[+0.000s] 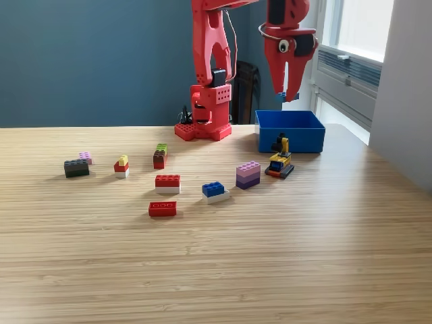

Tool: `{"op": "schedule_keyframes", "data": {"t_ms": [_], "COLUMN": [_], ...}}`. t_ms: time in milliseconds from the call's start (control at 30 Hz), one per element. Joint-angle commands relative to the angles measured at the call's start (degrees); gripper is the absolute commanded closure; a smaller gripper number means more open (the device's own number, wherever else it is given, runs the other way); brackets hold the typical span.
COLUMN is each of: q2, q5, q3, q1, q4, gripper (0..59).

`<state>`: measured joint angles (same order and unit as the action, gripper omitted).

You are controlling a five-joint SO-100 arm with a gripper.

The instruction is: Grasp a lego block and put it in the bin.

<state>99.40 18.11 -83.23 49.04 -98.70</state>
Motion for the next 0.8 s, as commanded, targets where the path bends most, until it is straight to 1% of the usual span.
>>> {"op": "schedule_keyframes", "data": {"t_ms": [33,267,767,800], "q2": [4.5,4.4,4.2,4.2], "q5": [0.4,-1.7,-8.2,-8.5], "q3": [-1.1,-3.3,-0.2,-0.1], "q1": [13.0,21.1,20.8,20.8], "q4": [-1.6,-1.6,-1.3,-1.3], "gripper": [58.6,58.6,58.4,55.1]}}
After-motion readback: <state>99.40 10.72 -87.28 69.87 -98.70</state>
